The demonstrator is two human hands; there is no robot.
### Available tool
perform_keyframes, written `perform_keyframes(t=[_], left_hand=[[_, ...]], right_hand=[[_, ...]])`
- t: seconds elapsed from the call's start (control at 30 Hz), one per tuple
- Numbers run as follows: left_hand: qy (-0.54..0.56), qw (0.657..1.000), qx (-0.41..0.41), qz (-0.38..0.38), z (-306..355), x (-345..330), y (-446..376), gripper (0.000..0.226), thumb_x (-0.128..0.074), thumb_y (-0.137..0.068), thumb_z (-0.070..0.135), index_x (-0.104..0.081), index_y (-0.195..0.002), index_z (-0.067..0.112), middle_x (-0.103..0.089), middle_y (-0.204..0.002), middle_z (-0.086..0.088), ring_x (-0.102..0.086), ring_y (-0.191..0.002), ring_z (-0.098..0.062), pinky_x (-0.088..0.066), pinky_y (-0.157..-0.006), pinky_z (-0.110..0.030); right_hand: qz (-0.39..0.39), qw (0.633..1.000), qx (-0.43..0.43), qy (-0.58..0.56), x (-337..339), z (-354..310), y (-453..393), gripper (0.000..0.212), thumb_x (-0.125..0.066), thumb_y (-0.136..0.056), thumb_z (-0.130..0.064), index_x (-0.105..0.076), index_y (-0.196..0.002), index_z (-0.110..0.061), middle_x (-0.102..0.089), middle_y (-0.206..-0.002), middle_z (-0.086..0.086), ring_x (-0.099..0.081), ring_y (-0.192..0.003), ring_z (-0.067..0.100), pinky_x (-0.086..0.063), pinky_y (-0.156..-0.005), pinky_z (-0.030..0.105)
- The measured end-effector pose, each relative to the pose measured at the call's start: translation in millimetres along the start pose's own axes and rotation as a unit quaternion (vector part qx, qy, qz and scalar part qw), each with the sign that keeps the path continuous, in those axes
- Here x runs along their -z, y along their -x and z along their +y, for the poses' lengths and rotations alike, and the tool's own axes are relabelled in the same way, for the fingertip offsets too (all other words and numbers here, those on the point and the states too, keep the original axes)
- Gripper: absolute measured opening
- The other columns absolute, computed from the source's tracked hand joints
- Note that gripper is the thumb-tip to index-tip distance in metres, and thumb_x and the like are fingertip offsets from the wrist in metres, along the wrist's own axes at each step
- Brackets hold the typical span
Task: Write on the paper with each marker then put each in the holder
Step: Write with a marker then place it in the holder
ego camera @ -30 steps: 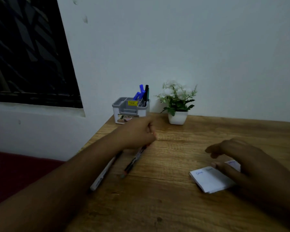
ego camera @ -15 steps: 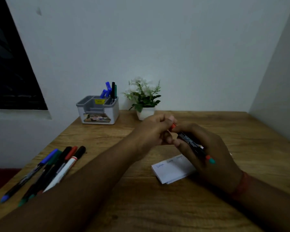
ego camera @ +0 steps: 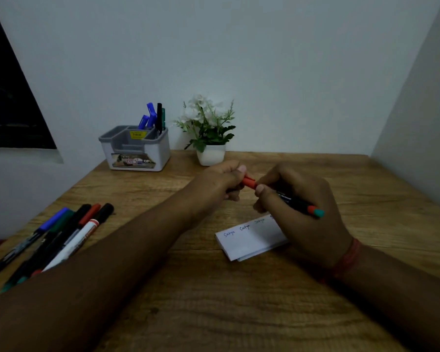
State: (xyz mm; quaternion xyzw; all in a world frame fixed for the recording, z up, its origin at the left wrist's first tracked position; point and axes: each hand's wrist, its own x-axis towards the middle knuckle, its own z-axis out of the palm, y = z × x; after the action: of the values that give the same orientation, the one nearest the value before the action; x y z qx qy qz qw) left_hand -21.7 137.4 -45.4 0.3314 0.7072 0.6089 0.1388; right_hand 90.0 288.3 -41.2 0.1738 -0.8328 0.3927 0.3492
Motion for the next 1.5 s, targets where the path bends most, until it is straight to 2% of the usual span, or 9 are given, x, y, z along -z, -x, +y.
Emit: perform_keyframes(t=[0.13, 0.2, 0.4, 0.83, 0.97, 1.07, 1.17, 1.33, 1.5], left_hand=[[-0.027, 0.969, 0.081, 0.233, 5, 45, -6, 0.026, -0.037, -0.105, 0.027, -0.059, -0.093, 0.022, -0.054, -0.095, -0.008, -0.051, -0.083, -0.022, -0.045, -0.08, -0.041], [-0.097, 0.955, 0.061, 0.274, 5, 65, -2, 0.026, -0.035, -0.106, 0.029, -0.057, -0.094, 0.024, -0.056, -0.094, -0.002, -0.054, -0.086, -0.019, -0.049, -0.075, -0.033], [-0.367, 0.926, -0.012, 0.088, -25, 18, 0, 0.004, -0.055, -0.099, 0.029, -0.058, -0.102, 0.027, -0.056, -0.094, 0.014, -0.051, -0.083, 0.003, -0.035, -0.062, -0.019], [-0.419, 0.906, -0.03, 0.053, -32, 19, 0, 0.019, -0.072, -0.085, 0.03, -0.06, -0.1, 0.026, -0.058, -0.096, 0.012, -0.054, -0.091, -0.007, -0.046, -0.075, -0.025], [-0.448, 0.892, -0.022, 0.06, -28, 20, 1, 0.042, -0.058, -0.089, 0.054, -0.054, -0.122, 0.028, -0.053, -0.125, 0.006, -0.041, -0.121, -0.014, -0.04, -0.101, -0.039], [-0.483, 0.872, -0.033, 0.074, -26, 18, 3, 0.061, -0.043, -0.093, 0.063, -0.034, -0.145, 0.031, -0.032, -0.154, 0.003, -0.016, -0.144, -0.017, -0.01, -0.12, -0.053], [-0.523, 0.848, -0.058, 0.068, -27, 12, 5, 0.072, -0.024, -0.091, 0.072, -0.014, -0.153, 0.036, -0.006, -0.165, 0.007, 0.01, -0.15, -0.016, 0.007, -0.119, -0.056], [-0.547, 0.833, -0.066, 0.057, -30, 9, 5, 0.08, -0.006, -0.084, 0.08, 0.008, -0.153, 0.042, 0.015, -0.164, 0.01, 0.028, -0.147, -0.019, 0.012, -0.116, -0.057], [-0.564, 0.823, -0.051, 0.042, -34, 1, 4, 0.082, 0.0, -0.081, 0.082, 0.015, -0.151, 0.042, 0.023, -0.162, 0.009, 0.032, -0.145, -0.021, 0.012, -0.115, -0.061]], right_hand=[[0.051, 0.991, 0.105, 0.066, 27, -21, 12, 0.015, -0.055, -0.092, -0.015, -0.062, -0.08, -0.01, -0.066, -0.075, -0.006, -0.065, -0.076, 0.002, -0.05, -0.067, 0.016], [0.088, 0.99, 0.102, 0.048, 35, -20, 6, 0.013, -0.054, -0.093, -0.016, -0.06, -0.083, -0.011, -0.067, -0.074, -0.006, -0.067, -0.073, 0.002, -0.05, -0.065, 0.017], [0.096, 0.994, -0.044, 0.002, 34, 15, -7, 0.009, -0.057, -0.099, -0.007, -0.058, -0.09, -0.008, -0.068, -0.075, 0.001, -0.072, -0.066, 0.013, -0.059, -0.06, 0.033], [0.061, 0.992, -0.105, -0.041, 29, 17, -7, 0.016, -0.053, -0.099, -0.019, -0.068, -0.103, -0.016, -0.073, -0.093, -0.005, -0.076, -0.081, 0.014, -0.063, -0.073, 0.033], [0.086, 0.979, -0.143, -0.117, 30, 26, -11, 0.023, -0.051, -0.095, -0.02, -0.07, -0.105, -0.012, -0.076, -0.097, 0.008, -0.076, -0.089, 0.023, -0.063, -0.083, 0.038], [0.1, 0.963, -0.176, -0.177, 33, 35, -15, 0.028, -0.05, -0.094, -0.019, -0.072, -0.103, -0.005, -0.075, -0.103, 0.015, -0.076, -0.096, 0.027, -0.062, -0.088, 0.038], [0.105, 0.959, -0.183, -0.19, 40, 39, -20, 0.024, -0.055, -0.091, -0.015, -0.072, -0.101, -0.003, -0.075, -0.106, 0.017, -0.075, -0.103, 0.03, -0.059, -0.097, 0.046], [0.103, 0.977, -0.175, -0.059, 68, 40, -30, 0.012, -0.074, -0.084, -0.006, -0.068, -0.094, -0.009, -0.074, -0.1, 0.012, -0.072, -0.101, 0.031, -0.058, -0.094, 0.053], [-0.023, 0.965, -0.26, 0.035, 77, 46, -18, 0.011, -0.073, -0.08, -0.003, -0.067, -0.084, -0.011, -0.075, -0.082, 0.0, -0.071, -0.078, 0.009, -0.057, -0.072, 0.029]])
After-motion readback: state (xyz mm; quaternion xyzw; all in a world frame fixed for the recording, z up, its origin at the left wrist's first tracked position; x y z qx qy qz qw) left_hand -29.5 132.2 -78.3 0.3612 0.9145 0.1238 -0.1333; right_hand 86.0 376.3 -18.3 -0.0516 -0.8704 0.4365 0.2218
